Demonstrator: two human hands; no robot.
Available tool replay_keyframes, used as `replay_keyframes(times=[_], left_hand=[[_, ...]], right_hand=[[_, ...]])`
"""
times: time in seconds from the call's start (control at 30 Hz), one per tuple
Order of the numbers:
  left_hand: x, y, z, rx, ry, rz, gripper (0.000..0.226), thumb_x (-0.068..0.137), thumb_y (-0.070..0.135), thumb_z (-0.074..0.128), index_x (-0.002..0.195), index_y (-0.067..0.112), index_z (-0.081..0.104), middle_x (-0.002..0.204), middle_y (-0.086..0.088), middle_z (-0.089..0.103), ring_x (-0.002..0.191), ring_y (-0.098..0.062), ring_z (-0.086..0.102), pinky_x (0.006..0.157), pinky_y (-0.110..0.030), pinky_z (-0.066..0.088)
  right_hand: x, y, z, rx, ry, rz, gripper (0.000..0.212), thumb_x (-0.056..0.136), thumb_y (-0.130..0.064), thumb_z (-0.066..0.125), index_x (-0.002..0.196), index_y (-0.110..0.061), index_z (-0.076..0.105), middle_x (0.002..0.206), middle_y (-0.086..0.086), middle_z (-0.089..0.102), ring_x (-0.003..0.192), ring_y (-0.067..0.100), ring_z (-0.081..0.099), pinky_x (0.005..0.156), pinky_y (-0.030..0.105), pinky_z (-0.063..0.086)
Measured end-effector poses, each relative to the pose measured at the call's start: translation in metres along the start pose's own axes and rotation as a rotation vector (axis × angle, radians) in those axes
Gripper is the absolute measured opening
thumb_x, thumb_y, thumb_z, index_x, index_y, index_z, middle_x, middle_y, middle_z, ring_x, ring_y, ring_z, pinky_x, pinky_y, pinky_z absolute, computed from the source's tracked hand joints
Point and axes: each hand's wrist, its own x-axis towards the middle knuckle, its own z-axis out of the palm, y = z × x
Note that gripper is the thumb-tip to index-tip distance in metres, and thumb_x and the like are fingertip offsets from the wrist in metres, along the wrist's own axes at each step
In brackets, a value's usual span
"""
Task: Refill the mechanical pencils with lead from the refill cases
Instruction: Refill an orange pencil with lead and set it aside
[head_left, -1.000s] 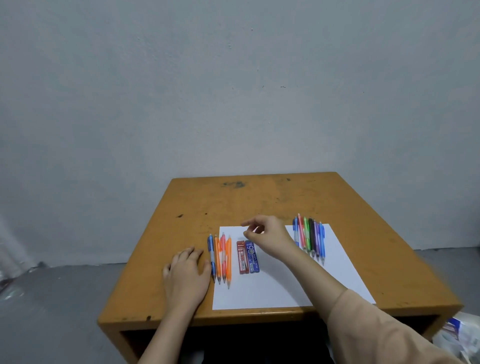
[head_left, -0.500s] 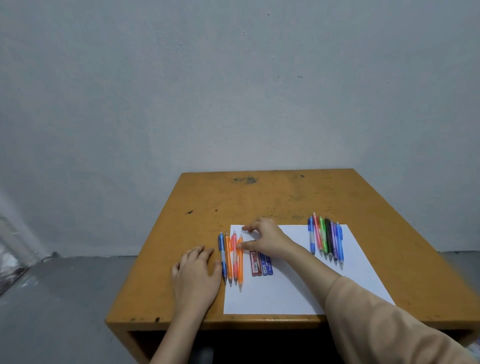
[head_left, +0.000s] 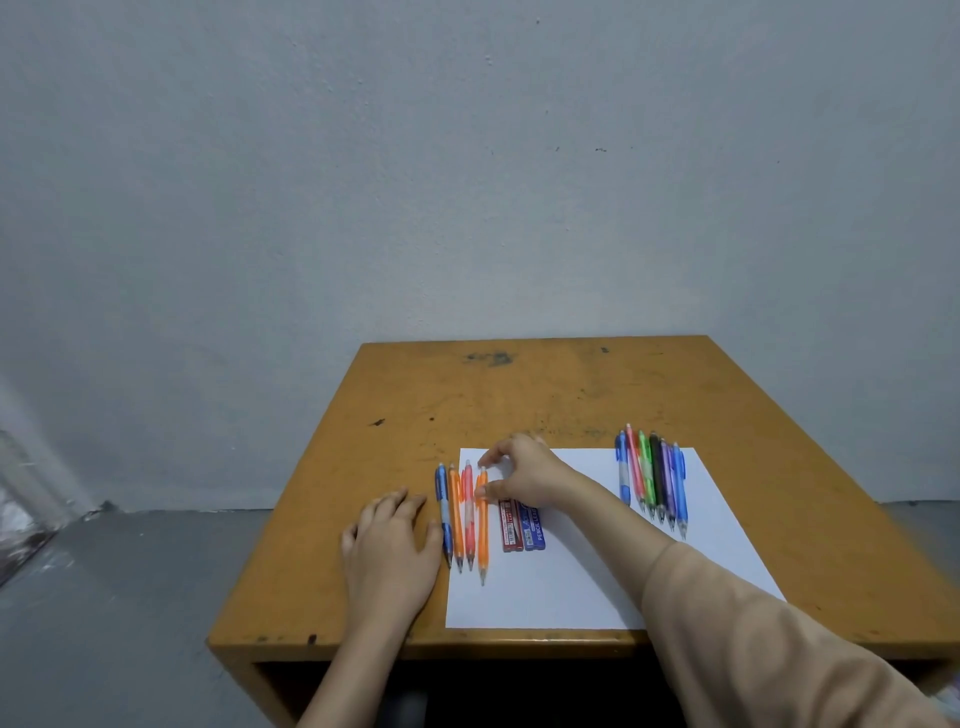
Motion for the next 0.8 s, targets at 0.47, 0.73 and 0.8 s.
replay_keyframes(times=[0.47, 0.73, 0.8], left_hand=[[0.002, -0.002, 0.003, -0.006, 0.005, -0.005, 0.045, 0.095, 0.048, 0.043, 0.137, 0.033, 0.046, 0.147, 0.012, 0.038, 0.138, -0.009, 0.026, 0.114, -0.038, 0.018], [0.001, -0.001, 0.002, -0.004, 0.009, -0.004, 0.046, 0.095, 0.048, 0.042, 0.138, 0.033, 0.045, 0.148, 0.012, 0.037, 0.138, -0.009, 0.026, 0.114, -0.037, 0.018], [0.001, -0.001, 0.003, -0.001, 0.011, -0.005, 0.045, 0.095, 0.048, 0.042, 0.138, 0.033, 0.046, 0.148, 0.012, 0.037, 0.138, -0.009, 0.026, 0.114, -0.037, 0.018]], right_hand=[[-0.017, -0.022, -0.008, 0.540, 0.139, 0.057, 0.029, 0.088, -0.012, 0.066, 0.114, -0.019, 0.054, 0.076, 0.005, 0.065, 0.066, 0.015, 0.066, 0.058, 0.027, 0.055], [-0.041, -0.033, -0.015, 0.661, 0.283, -0.113, 0.031, 0.087, -0.003, 0.064, 0.104, -0.028, 0.055, 0.081, 0.015, 0.060, 0.078, 0.027, 0.068, 0.065, 0.032, 0.059], [-0.048, -0.035, -0.015, 0.685, 0.335, -0.138, 0.032, 0.087, -0.003, 0.064, 0.104, -0.029, 0.055, 0.081, 0.014, 0.059, 0.078, 0.027, 0.067, 0.064, 0.031, 0.059]])
